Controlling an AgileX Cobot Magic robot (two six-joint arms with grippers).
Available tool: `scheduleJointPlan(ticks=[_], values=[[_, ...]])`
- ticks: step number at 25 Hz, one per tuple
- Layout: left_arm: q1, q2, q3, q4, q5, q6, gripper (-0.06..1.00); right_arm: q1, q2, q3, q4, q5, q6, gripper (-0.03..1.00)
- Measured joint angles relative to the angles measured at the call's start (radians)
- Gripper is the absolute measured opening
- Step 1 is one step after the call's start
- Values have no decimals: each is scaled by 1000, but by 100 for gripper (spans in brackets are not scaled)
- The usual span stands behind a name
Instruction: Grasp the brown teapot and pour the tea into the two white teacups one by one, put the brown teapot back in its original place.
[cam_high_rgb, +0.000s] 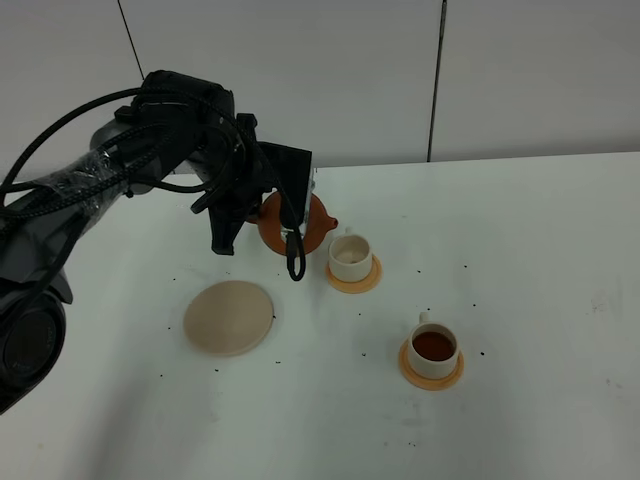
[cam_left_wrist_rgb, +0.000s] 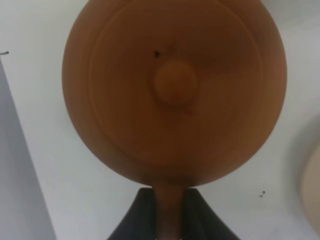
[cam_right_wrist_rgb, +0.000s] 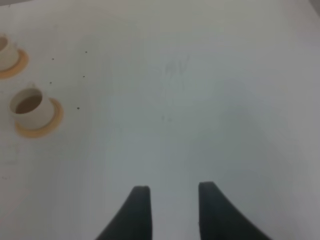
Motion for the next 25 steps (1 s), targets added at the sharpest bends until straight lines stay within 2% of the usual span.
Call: scheduleJointPlan(ticks=[5,25], values=[[-26,0,0,61,-13,-20,17,0,0,0,0,0,0,23],[-64,0,0,209,-9,-44,17,0,0,0,0,0,0,23]])
